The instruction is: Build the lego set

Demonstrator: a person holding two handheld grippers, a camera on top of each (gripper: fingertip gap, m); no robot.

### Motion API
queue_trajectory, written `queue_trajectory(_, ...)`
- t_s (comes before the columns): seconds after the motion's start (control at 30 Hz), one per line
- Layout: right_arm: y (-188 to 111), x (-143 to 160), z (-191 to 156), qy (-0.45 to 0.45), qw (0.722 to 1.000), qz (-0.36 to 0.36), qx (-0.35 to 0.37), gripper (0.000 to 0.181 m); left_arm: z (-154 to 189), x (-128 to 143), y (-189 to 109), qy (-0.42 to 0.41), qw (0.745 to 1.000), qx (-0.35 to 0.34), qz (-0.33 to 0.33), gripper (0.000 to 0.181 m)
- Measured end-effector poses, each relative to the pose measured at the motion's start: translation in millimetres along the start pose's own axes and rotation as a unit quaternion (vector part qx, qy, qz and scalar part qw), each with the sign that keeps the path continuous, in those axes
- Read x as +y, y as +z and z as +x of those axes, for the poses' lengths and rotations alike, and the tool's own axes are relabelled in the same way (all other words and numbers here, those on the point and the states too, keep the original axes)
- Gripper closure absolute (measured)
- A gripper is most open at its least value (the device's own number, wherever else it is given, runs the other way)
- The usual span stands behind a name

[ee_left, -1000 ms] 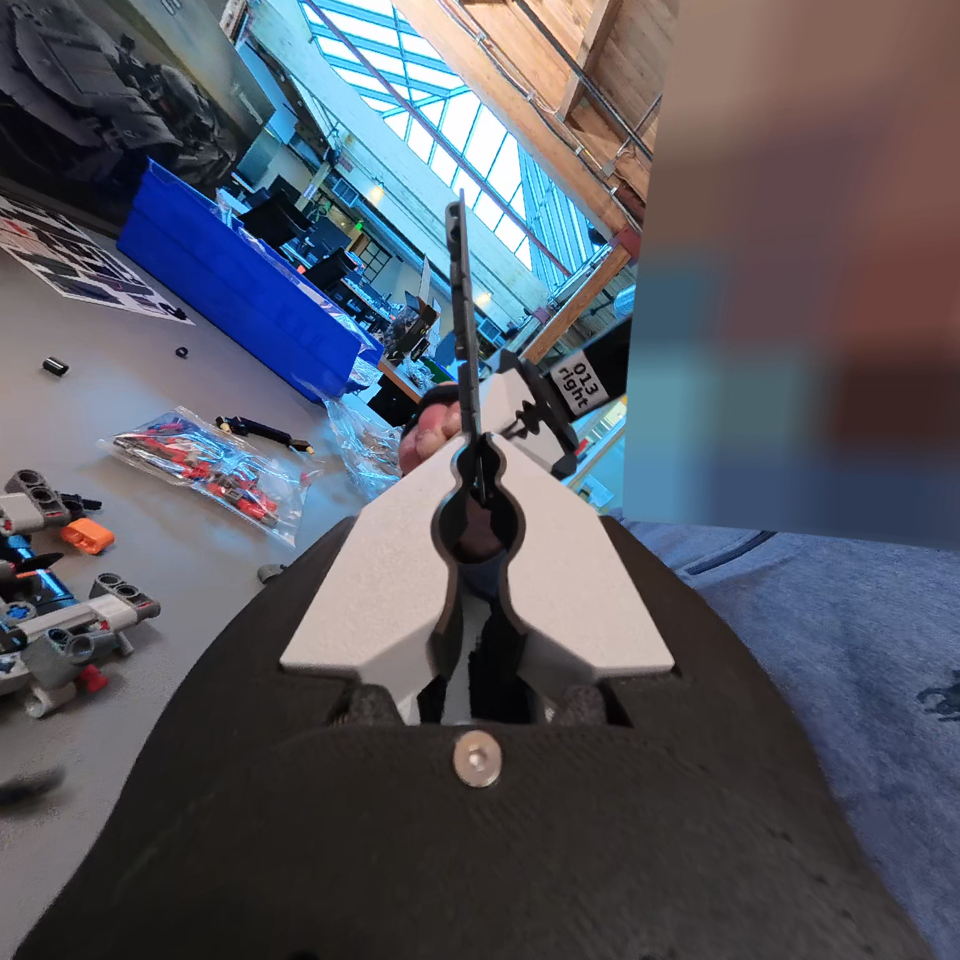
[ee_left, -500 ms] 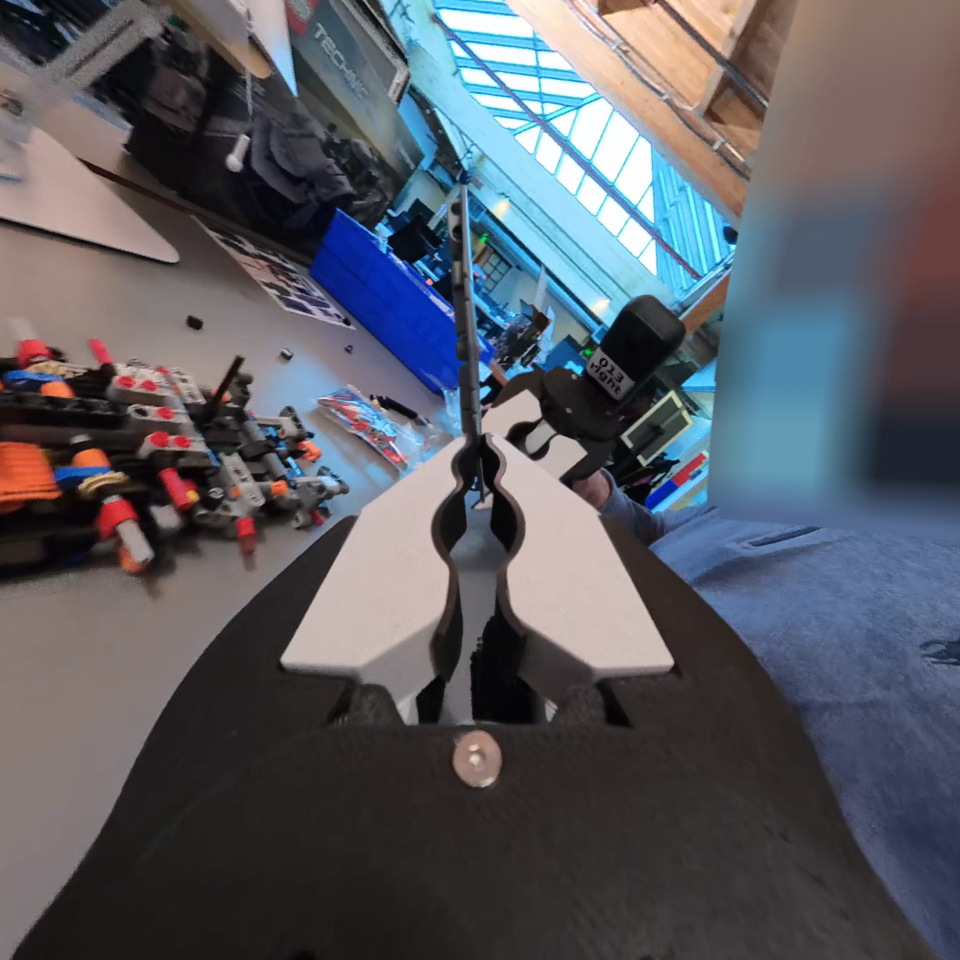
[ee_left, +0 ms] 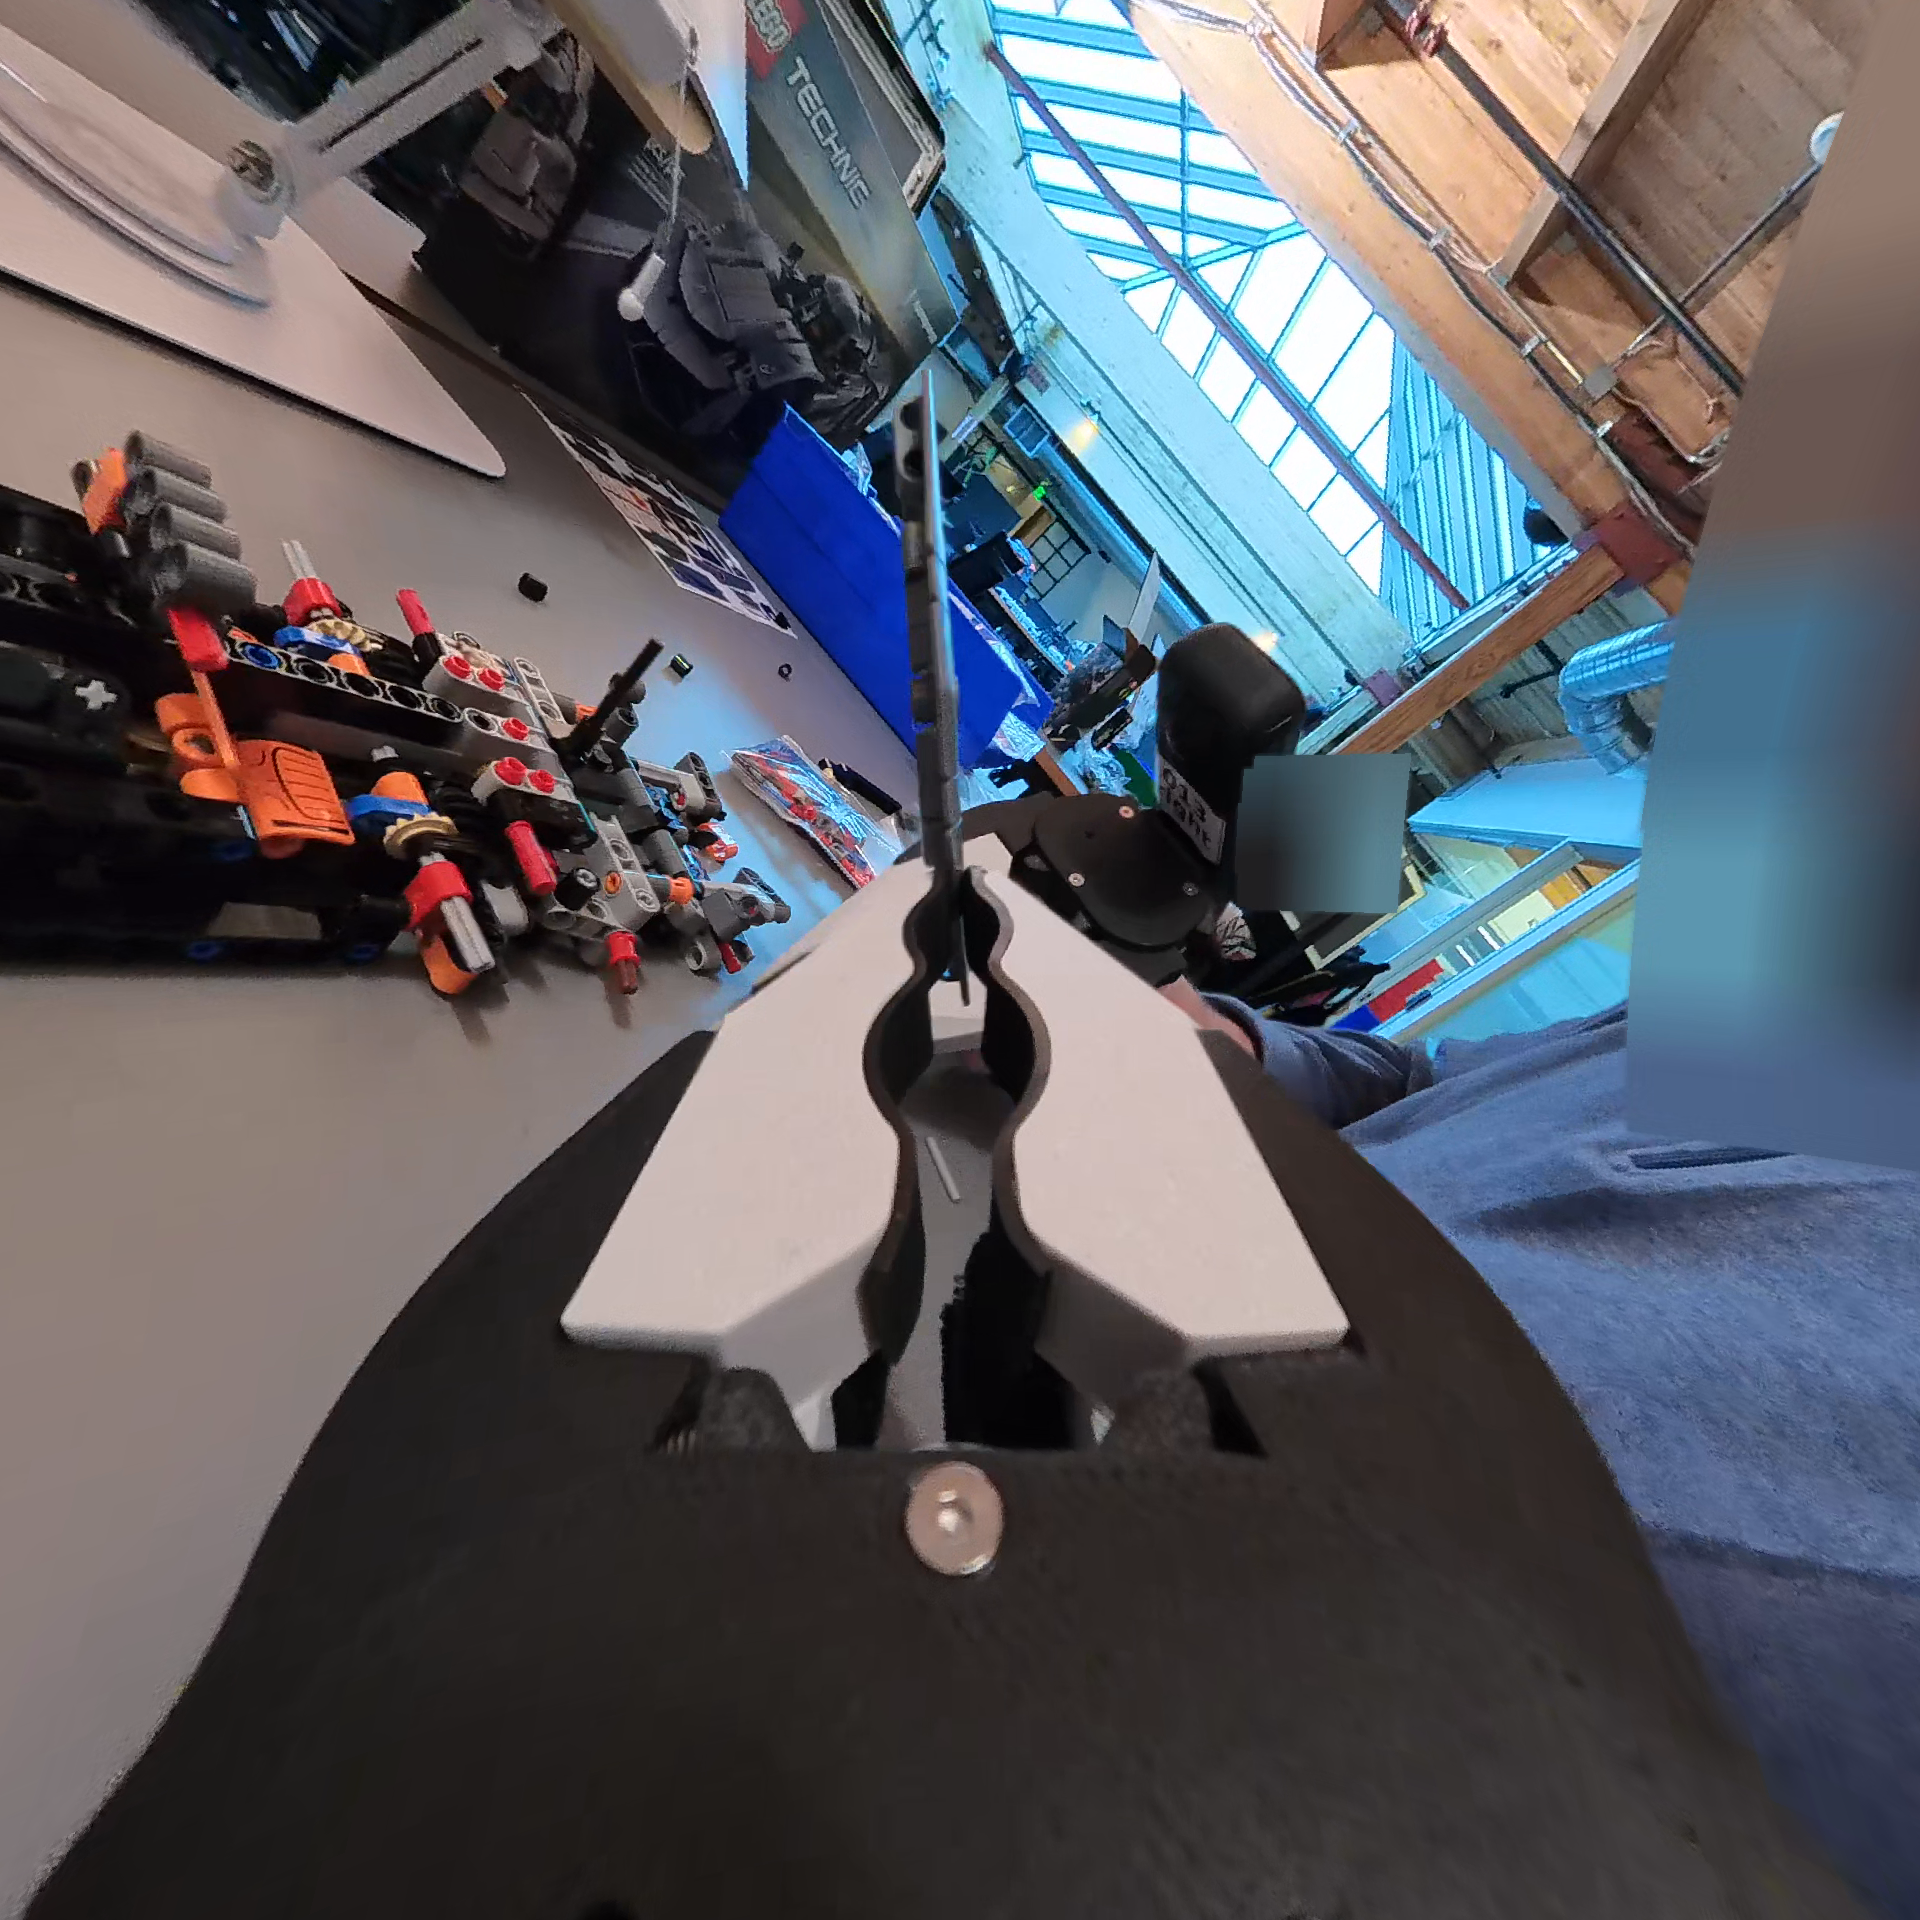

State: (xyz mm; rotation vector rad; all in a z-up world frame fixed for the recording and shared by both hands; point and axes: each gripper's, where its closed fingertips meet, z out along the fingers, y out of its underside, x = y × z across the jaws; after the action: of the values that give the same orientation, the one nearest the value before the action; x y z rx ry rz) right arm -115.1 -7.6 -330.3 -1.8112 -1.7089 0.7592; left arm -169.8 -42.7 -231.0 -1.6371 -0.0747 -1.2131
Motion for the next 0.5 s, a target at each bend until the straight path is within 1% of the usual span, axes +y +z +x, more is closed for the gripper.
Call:
queue_trajectory(0.13, 2.4, -1.9, 1.6, 0.021, 1.0, 0.001, 0.01, 0.175, -0.2, -0.9, -0.9, -0.016, 1.0, 0.011, 0.0, 0.181)
queue_trajectory(0.2, 4.8, -4.1, -3.0, 0.028, 1.0, 0.005, 0.007, 0.179, -0.2, -0.6, -0.6, -0.021, 1.0, 0.015, -0.003, 0.181)
queue_trajectory(0.33, 6.2, -5.4, -4.8, 0.013, 1.0, 0.001, 0.012, 0.18, 0.6, -1.6, -2.2, -0.032, 0.999, 0.023, -0.001, 0.181)
queue_trajectory(0.5, 1.6, -12.2, -6.3, -0.036, 0.999, 0.014, 0.011, 0.18, 1.2, -2.4, -3.5, -0.04, 0.999, 0.029, 0.002, 0.181)
